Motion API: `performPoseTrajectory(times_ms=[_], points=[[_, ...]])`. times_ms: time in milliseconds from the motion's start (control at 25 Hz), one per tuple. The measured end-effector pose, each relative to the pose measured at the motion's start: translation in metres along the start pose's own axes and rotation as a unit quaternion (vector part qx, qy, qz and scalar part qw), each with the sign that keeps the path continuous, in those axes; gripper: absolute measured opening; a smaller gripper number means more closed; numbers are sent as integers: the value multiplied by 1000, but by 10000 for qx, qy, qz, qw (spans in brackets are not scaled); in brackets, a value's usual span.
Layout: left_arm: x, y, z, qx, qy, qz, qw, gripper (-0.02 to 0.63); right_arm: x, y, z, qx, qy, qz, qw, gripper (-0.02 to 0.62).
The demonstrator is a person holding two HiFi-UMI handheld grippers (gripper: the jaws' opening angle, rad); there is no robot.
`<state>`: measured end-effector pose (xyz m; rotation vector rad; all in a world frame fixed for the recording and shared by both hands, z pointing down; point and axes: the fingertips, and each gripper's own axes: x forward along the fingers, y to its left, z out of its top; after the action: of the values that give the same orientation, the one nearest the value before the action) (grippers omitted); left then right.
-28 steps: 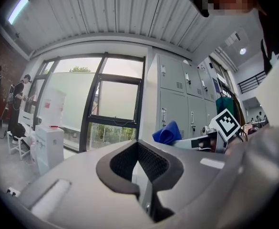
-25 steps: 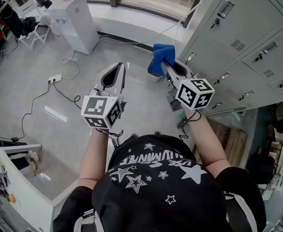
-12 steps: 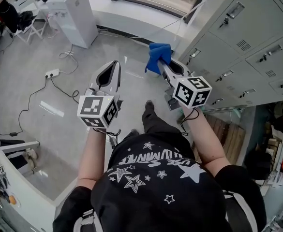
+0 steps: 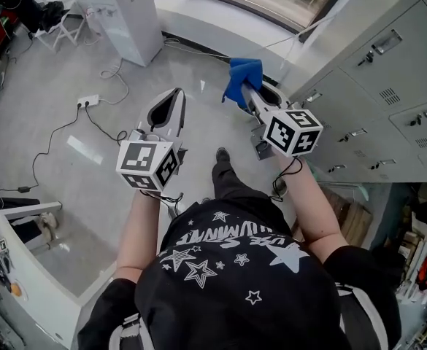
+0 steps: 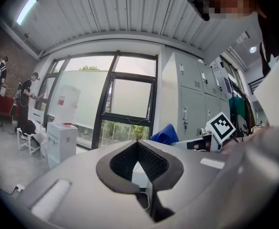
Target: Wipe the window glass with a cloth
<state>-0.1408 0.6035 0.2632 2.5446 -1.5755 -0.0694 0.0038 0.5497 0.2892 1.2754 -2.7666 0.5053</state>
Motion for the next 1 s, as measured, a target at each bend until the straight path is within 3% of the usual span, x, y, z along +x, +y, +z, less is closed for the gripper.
performPoseTrajectory(times_ms=[280, 720, 1000], points=[[47, 29, 8, 23, 86, 193, 9998, 8, 49, -38, 22, 127, -52, 92, 9999, 74], [149, 45, 24, 166, 242, 258, 9992, 8, 99, -127, 66, 288, -175, 102, 9994, 75], [210, 49, 15, 129, 357, 360, 9986, 9, 128, -184, 77, 386, -127, 188, 9990, 74]])
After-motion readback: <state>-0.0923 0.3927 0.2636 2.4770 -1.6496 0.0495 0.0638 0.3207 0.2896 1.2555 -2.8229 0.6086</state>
